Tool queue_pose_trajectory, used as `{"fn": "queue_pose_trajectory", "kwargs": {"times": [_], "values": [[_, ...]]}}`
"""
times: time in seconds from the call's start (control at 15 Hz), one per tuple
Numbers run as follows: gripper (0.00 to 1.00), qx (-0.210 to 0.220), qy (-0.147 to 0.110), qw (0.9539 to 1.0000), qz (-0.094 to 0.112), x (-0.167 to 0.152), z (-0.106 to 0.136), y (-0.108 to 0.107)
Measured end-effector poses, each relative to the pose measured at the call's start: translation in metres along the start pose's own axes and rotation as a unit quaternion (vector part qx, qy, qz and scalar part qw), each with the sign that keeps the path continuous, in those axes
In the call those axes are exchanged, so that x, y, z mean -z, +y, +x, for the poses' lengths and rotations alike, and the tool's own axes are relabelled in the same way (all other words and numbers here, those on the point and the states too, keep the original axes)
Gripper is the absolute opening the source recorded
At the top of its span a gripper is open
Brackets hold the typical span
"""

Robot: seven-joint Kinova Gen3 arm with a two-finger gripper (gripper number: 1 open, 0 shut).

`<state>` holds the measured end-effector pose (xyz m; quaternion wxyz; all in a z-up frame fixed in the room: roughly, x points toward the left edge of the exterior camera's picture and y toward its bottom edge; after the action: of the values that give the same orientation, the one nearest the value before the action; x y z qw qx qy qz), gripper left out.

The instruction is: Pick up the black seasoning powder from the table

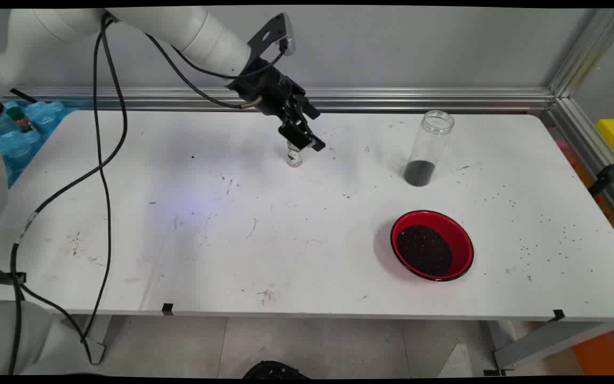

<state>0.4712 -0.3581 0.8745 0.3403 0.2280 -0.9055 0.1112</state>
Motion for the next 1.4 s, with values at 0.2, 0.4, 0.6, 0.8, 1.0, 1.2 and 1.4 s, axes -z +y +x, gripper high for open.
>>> {"fn": "queue_pose_trajectory", "kwargs": {"times": [0.2,0.4,0.6,0.8,1.0,1.2,1.4], "values": [[1.00,0.004,0.007,1.0000,-0.002,-0.010,0.007,0.001],[1.00,0.008,0.015,0.9999,-0.001,-0.024,0.014,-0.001],[1.00,0.012,0.022,0.9997,0.002,-0.041,0.021,-0.004],[1.00,0.016,0.028,0.9995,0.001,-0.060,0.026,-0.008],[1.00,0.018,0.033,0.9993,-0.003,-0.081,0.032,-0.011],[1.00,0.020,0.037,0.9991,-0.009,-0.105,0.037,-0.013],[1.00,0.023,0.041,0.9988,-0.013,-0.126,0.041,-0.013]]}}
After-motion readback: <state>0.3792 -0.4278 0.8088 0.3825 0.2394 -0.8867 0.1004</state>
